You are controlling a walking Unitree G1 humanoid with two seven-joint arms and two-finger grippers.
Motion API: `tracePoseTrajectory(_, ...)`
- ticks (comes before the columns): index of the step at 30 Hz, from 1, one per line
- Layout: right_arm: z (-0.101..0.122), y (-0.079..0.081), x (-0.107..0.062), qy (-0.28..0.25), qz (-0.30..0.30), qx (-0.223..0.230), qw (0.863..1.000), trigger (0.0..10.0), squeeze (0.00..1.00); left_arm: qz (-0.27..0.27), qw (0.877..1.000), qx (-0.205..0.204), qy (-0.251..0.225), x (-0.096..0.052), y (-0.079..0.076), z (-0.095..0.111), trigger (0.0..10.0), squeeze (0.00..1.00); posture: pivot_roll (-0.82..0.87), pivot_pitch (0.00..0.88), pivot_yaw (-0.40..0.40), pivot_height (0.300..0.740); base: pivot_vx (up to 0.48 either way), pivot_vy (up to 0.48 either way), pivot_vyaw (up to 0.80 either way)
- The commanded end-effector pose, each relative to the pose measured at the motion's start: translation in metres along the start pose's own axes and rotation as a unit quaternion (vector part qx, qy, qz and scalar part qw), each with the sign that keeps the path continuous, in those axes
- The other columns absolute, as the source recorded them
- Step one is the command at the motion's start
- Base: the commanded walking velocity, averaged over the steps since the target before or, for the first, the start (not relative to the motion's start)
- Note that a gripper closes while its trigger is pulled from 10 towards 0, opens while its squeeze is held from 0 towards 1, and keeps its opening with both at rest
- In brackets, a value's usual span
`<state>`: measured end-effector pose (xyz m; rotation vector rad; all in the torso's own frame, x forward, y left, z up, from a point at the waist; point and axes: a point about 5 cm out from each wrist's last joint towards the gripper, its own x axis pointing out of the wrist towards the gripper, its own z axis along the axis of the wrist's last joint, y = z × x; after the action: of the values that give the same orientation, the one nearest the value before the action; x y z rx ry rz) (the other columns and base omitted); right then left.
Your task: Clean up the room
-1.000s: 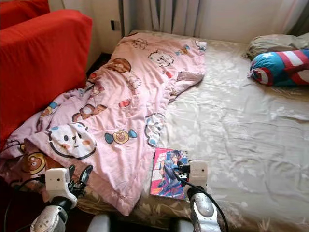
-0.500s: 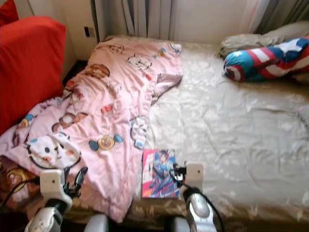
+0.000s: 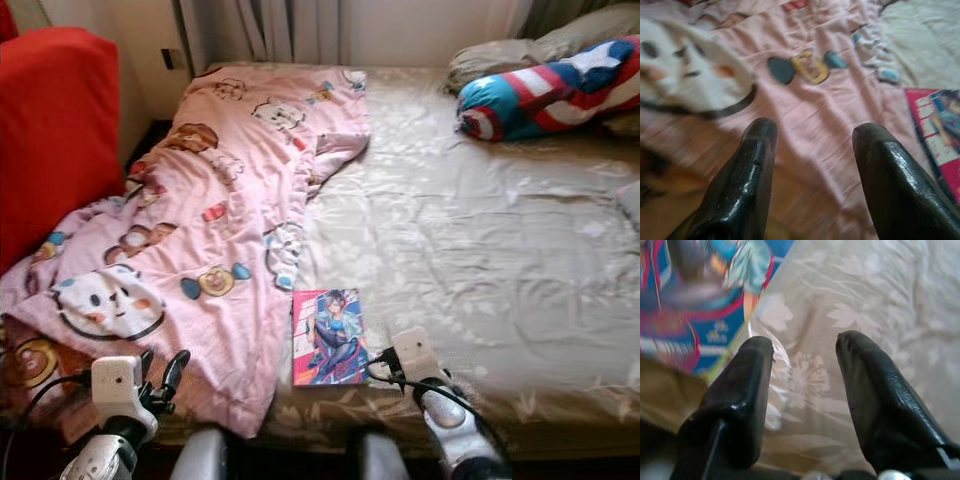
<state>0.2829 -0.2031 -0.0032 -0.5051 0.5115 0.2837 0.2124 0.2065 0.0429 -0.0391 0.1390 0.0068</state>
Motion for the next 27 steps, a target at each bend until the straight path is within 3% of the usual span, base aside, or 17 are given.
tracePoseTrajectory(1, 0.001, 0.002, 0.001, 0.004, 0.036, -0.079, 0.996, 10.0, 1.00, -0.005, 1.000, 0.006, 0.006, -0.001, 0.000, 0.001, 10.0, 0.00, 0.09, 0.175, -0.022, 0.617, 0.000, 0.000, 0.00)
tracePoseTrajectory(2, 0.001, 0.002, 0.001, 0.008, 0.050, -0.118, 0.992, 10.0, 1.00, -0.005, 1.000, 0.008, 0.008, -0.002, 0.001, 0.000, 10.0, 0.00, 0.09, 0.175, -0.022, 0.617, 0.000, 0.000, 0.00)
tracePoseTrajectory(3, 0.000, 0.001, 0.000, 0.016, 0.070, -0.201, 0.977, 10.0, 0.78, -0.004, 1.000, 0.009, 0.010, -0.004, 0.002, 0.000, 10.0, 0.00, 0.09, 0.179, -0.018, 0.617, 0.000, 0.000, 0.00)
tracePoseTrajectory(4, -0.003, -0.005, -0.001, 0.029, 0.085, -0.299, 0.950, 10.0, 0.42, -0.005, 1.000, 0.010, 0.011, -0.006, 0.003, 0.000, 10.0, 0.00, 0.10, 0.183, -0.016, 0.617, 0.000, 0.000, 0.00)
tracePoseTrajectory(5, -0.003, -0.008, -0.001, 0.035, 0.085, -0.325, 0.941, 10.0, 0.42, -0.005, 1.000, 0.011, 0.012, -0.006, 0.003, 0.000, 10.0, 0.00, 0.10, 0.183, -0.016, 0.617, 0.000, 0.000, 0.00)
tracePoseTrajectory(6, -0.003, -0.015, -0.001, 0.047, 0.082, -0.329, 0.940, 10.0, 0.00, -0.005, 1.000, 0.012, 0.013, -0.009, 0.004, 0.000, 10.0, 0.00, 0.11, 0.190, -0.010, 0.617, 0.000, 0.000, 0.00)
tracePoseTrajectory(9, 0.003, -0.024, 0.000, 0.051, 0.080, -0.322, 0.942, 10.0, 0.00, -0.005, 1.000, 0.015, 0.015, -0.012, 0.006, 0.000, 10.0, 0.00, 0.12, 0.197, -0.005, 0.617, 0.000, 0.000, 0.00)
tracePoseTrajectory(10, 0.005, -0.027, 0.001, 0.056, 0.086, -0.328, 0.939, 10.0, 1.00, -0.004, 1.000, 0.017, 0.019, -0.014, 0.007, 0.000, 10.0, 0.00, 0.12, 0.202, -0.001, 0.617, 0.000, 0.000, 0.00)
tracePoseTrajectory(14, 0.004, -0.031, 0.000, 0.068, 0.084, -0.348, 0.931, 10.0, 1.00, -0.005, 0.999, 0.021, 0.024, -0.020, 0.010, 0.000, 10.0, 0.00, 0.13, 0.215, 0.008, 0.617, 0.000, 0.000, 0.00)
tracePoseTrajectory(15, 0.004, -0.031, 0.001, 0.068, 0.086, -0.348, 0.931, 10.0, 0.73, -0.005, 0.999, 0.022, 0.026, -0.022, 0.010, 0.000, 10.0, 0.00, 0.14, 0.219, 0.010, 0.617, 0.000, 0.000, 0.00)
tracePoseTrajectory(16, 0.004, -0.031, 0.001, 0.068, 0.087, -0.352, 0.929, 10.0, 0.58, -0.005, 0.999, 0.023, 0.027, -0.023, 0.011, 0.001, 10.0, 0.00, 0.14, 0.221, 0.011, 0.617, 0.000, 0.000, 0.00)
tracePoseTrajectory(17, 0.005, -0.030, 0.001, 0.068, 0.092, -0.350, 0.930, 10.0, 0.00, -0.005, 0.999, 0.025, 0.028, -0.025, 0.012, 0.001, 10.0, 0.00, 0.14, 0.231, 0.015, 0.617, 0.000, 0.000, 0.00)
tracePoseTrajectory(27, 0.007, -0.036, 0.002, 0.081, 0.086, -0.355, 0.927, 10.0, 0.00, -0.004, 0.999, 0.031, 0.040, -0.035, 0.016, 0.003, 10.0, 0.00, 0.16, 0.258, 0.028, 0.617, 0.000, 0.000, 0.00)
